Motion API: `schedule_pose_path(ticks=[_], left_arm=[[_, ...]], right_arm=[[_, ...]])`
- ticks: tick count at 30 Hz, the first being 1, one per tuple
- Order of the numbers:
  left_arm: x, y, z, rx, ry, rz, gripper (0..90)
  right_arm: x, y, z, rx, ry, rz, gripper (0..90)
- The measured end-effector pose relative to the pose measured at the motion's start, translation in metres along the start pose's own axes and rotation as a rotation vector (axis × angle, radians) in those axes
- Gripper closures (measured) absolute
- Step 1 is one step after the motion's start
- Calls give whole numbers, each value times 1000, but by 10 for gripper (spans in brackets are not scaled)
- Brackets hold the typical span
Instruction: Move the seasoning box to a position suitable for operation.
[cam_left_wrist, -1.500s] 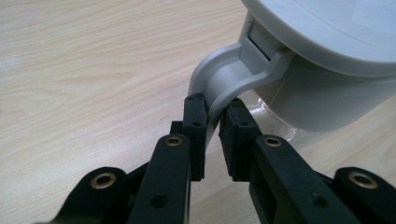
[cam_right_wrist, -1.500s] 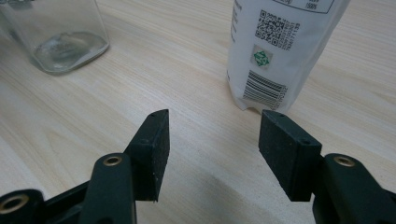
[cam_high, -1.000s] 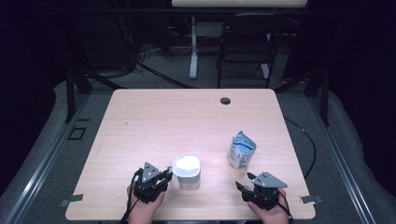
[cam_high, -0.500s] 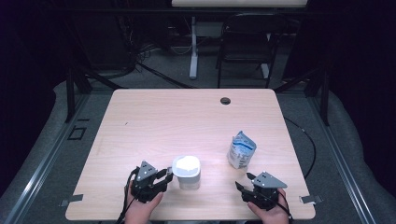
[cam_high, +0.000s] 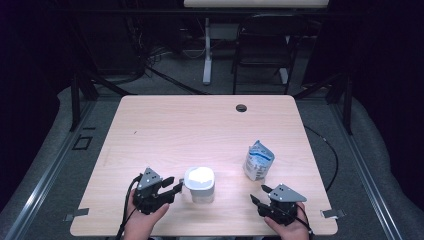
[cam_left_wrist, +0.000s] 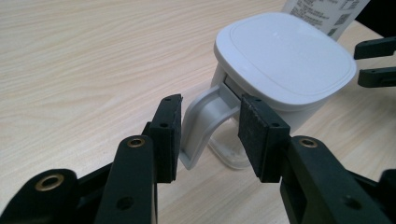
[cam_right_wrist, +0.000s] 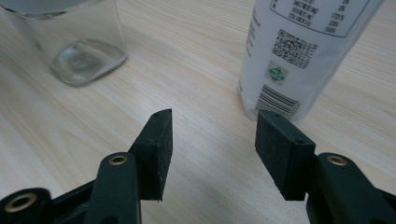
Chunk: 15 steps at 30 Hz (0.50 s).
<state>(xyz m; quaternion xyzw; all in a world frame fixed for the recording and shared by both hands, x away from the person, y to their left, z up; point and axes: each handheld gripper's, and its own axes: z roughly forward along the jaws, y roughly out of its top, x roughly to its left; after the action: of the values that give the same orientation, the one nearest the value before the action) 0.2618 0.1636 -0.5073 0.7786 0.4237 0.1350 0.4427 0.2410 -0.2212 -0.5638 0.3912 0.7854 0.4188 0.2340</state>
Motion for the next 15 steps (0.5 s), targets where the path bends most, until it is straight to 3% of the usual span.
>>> schedule_pose_path(ticks=[2, 6, 8, 11, 15], left_arm=[[2, 1, 0, -6, -5, -20, 608], [6, 7, -2, -23, -28, -5, 608], [5, 12, -4, -18, -38, 4, 609], [4, 18, -4, -2, -56, 28, 664], [5, 27, -4, 6, -83, 29, 755]], right_arm=[[1, 1, 0, 2, 22, 3, 480], [2, 5, 1, 3, 38, 12, 495], [3, 9, 1, -4, 48, 10, 545], [5, 13, 2, -13, 54, 0, 552], [7, 21, 4, -19, 70, -10, 559]])
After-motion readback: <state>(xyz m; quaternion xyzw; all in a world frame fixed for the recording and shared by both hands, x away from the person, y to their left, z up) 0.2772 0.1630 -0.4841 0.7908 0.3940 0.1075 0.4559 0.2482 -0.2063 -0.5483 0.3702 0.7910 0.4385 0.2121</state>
